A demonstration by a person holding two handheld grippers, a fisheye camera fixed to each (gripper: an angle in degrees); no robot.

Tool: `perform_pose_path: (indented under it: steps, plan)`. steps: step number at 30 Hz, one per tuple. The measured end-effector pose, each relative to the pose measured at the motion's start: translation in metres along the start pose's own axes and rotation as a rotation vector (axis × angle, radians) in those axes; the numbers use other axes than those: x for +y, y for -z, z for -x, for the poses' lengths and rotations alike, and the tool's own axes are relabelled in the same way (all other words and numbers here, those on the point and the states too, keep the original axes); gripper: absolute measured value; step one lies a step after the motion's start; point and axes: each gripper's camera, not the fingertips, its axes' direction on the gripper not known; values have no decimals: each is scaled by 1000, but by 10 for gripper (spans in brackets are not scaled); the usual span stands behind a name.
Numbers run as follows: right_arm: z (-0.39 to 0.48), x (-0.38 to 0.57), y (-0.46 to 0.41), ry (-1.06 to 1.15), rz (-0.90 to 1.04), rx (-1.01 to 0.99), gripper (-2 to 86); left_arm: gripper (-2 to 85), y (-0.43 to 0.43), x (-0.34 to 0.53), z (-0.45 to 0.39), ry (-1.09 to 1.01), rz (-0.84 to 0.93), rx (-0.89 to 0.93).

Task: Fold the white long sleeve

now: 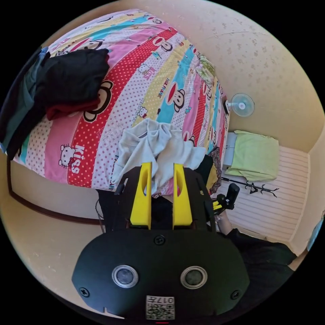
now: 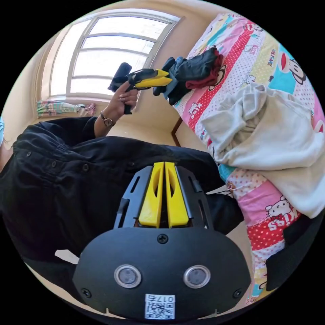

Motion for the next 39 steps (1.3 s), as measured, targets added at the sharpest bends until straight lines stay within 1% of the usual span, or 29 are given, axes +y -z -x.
perform_pose_path:
  steps: [3, 5, 6, 8, 11, 13, 16, 18, 19, 20, 22, 23, 24, 26, 27, 29, 30, 32, 33, 35, 36, 37, 38, 39]
  plan:
    - [-13, -29, 18, -56, 2, 124, 21, 100, -8, -12, 15, 13, 52, -32]
    - [-24, -71, 39, -73, -1, 300, 30, 101, -16, -24, 22, 18, 73, -55]
    - [-27, -82, 45, -74, -8, 347, 33, 101, -24, -34, 27, 20, 91, -83]
    - [-47, -131, 64, -97, -32, 502, 46, 107, -36, -49, 36, 39, 125, -148]
    - [-84, -193, 76, -106, -36, 637, 62, 115, -57, -69, 53, 44, 167, -241]
    - [-112, -226, 78, -123, -21, 685, 69, 126, -71, -76, 66, 59, 215, -259]
    - [-165, -273, 68, -162, 53, 724, 76, 135, -89, -70, 79, 83, 257, -190]
    - [-198, -291, 54, -210, 139, 759, 82, 137, -100, -58, 83, 95, 284, -187]
    - [-222, -297, 41, -262, 218, 793, 84, 137, -101, -55, 83, 98, 286, -190]
    - [-244, -297, 28, -318, 301, 838, 83, 137, -103, -49, 85, 108, 279, -187]
    - [-268, -286, 7, -391, 405, 881, 75, 132, -101, -41, 92, 150, 250, -158]
    - [-271, -277, -1, -400, 396, 863, 66, 119, -97, -37, 97, 193, 234, -127]
    - [-268, -274, -3, -398, 372, 871, 60, 97, -91, -33, 100, 222, 228, -78]
    - [-254, -264, -6, -413, 336, 853, 42, 54, -81, -25, 99, 215, 215, 33]
    - [-246, -261, -5, -402, 312, 859, 39, 48, -71, -19, 97, 213, 207, 55]
    - [-200, -243, 14, -344, 145, 867, 30, 42, -50, -7, 91, 195, 184, 102]
    - [-187, -236, 20, -332, 100, 847, 28, 39, -32, 2, 85, 166, 154, 141]
    - [-134, -203, 45, -276, -60, 748, 20, 36, -3, 16, 72, 104, 119, 192]
    - [-121, -192, 51, -266, -105, 729, 18, 35, 17, 26, 62, 60, 99, 230]
    - [-68, -150, 81, -244, -282, 635, 13, 33, 48, 40, 45, -22, 72, 298]
    - [-56, -139, 88, -243, -324, 621, 13, 32, 67, 49, 35, -71, 62, 333]
    - [-32, -117, 102, -230, -410, 573, 12, 31, 78, 54, 30, -90, 52, 344]
    - [-8, -98, 114, -191, -487, 512, 11, 29, 102, 63, 20, -124, 15, 369]
    - [5, -89, 121, -163, -525, 486, 11, 28, 127, 72, 10, -161, -31, 413]
